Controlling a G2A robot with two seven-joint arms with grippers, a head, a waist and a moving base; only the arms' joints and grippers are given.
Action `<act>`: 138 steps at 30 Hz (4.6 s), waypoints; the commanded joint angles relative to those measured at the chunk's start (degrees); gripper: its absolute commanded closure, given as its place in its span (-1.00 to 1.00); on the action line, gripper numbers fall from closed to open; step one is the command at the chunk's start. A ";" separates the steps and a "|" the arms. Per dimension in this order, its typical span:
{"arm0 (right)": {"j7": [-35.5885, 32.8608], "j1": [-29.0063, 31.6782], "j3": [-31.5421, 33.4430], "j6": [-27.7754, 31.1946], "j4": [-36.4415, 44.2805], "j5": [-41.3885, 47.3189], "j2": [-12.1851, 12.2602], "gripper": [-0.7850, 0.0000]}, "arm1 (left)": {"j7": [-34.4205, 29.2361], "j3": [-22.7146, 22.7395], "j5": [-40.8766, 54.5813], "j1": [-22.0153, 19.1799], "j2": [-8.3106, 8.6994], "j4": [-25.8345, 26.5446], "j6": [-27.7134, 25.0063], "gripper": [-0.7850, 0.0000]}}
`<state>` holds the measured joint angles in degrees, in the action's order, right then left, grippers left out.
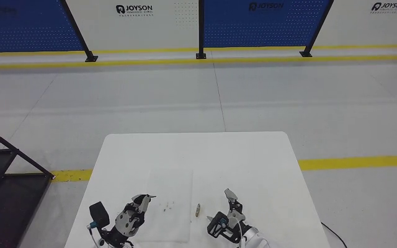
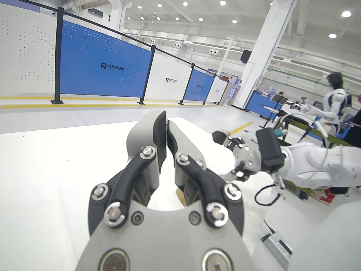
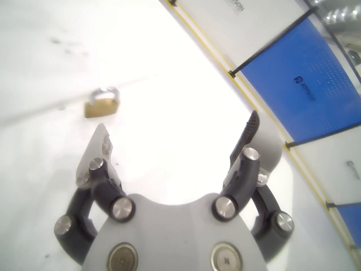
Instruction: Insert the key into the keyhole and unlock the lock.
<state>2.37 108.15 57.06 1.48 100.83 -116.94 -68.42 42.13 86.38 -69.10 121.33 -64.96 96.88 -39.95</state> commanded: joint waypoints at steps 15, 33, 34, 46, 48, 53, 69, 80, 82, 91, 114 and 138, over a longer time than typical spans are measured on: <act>-1.14 -6.97 -9.46 -5.99 -10.15 7.60 -3.21 -1.00 | 0.53 -0.15 -0.20 -0.01 -0.02 -0.46 0.35 1.00; -2.08 -11.41 -12.16 -8.33 -16.16 12.14 -5.07 -0.46 | 0.53 -0.15 -0.20 -0.01 -0.02 -0.46 0.35 1.00; -2.16 -11.66 -12.32 -8.33 -16.48 12.17 -5.16 -0.45 | 0.53 -0.15 -0.20 -0.01 -0.02 -0.46 0.35 1.00; -2.64 -10.99 -11.70 -8.79 -16.53 11.86 -5.03 -0.40 | 0.53 -0.15 -0.20 -0.01 -0.02 -0.46 0.35 1.00; -2.67 -10.61 -11.41 -8.79 -16.24 11.81 -4.91 -0.38 | 0.53 -0.15 -0.20 -0.01 -0.02 -0.46 0.35 1.00; -1.47 -10.16 -11.12 -8.02 -16.15 12.38 -4.77 0.01 | 0.53 -0.15 -0.20 -0.01 -0.02 -0.46 0.35 1.00; 0.48 -12.73 -12.83 -6.81 -19.93 16.66 -5.88 0.13 | 0.53 -0.15 -0.20 -0.01 -0.02 -0.46 0.35 1.00; 1.67 -13.64 -13.31 -7.44 -21.30 17.84 -6.37 0.74 | 0.53 -0.15 -0.20 -0.01 -0.02 -0.46 0.35 1.00; 1.90 -13.64 -13.29 -7.57 -21.27 17.87 -6.38 0.90 | 0.53 -0.15 -0.20 -0.01 -0.02 -0.46 0.35 1.00; 9.47 -11.14 -11.41 -6.78 -18.13 19.86 -5.62 1.00 | 0.53 -0.15 -0.20 -0.01 -0.02 -0.46 0.35 1.00; 45.31 -7.71 -2.89 21.68 -15.60 30.67 -1.65 1.00 | 0.53 -0.15 -0.20 -0.01 -0.02 -0.46 0.35 1.00; 61.26 -16.28 -14.63 39.17 -20.13 54.83 -6.41 1.00 | 1.61 -15.08 19.98 -5.63 0.06 -0.97 -18.05 1.00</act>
<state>63.36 92.50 43.46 40.43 80.92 -63.34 -74.41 43.61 73.94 -51.44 116.77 -65.11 96.07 -58.08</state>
